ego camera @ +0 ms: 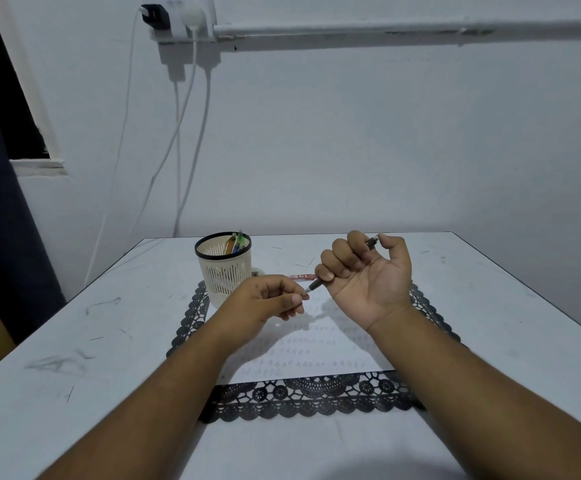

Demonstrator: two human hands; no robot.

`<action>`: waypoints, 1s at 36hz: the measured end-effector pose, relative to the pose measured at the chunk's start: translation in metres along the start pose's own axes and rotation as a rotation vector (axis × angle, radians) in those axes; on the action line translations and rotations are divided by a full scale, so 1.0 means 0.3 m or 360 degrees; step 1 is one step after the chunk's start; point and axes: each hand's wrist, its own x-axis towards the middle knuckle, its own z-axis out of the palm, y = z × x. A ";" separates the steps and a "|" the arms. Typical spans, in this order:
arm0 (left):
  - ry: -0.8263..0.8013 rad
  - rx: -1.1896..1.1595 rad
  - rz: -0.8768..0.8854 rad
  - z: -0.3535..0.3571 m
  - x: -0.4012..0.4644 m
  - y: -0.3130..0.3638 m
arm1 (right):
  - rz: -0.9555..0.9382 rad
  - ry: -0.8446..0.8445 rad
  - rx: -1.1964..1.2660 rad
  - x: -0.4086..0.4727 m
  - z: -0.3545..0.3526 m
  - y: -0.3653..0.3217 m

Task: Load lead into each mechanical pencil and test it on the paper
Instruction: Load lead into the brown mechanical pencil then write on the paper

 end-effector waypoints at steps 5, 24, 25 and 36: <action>0.0016 0.0017 -0.0001 0.003 -0.001 0.006 | 0.0003 -0.0015 -0.0017 -0.001 0.004 0.005; 0.0050 0.0071 0.0053 0.009 -0.002 0.012 | 0.0051 0.0087 0.0051 -0.008 0.012 0.003; 0.0049 0.0072 0.0056 0.007 0.000 0.013 | 0.0050 0.0106 0.0004 -0.004 0.014 0.002; 0.0165 0.0298 0.0175 -0.069 0.004 0.044 | 0.0252 0.0202 -0.0748 0.012 -0.001 0.054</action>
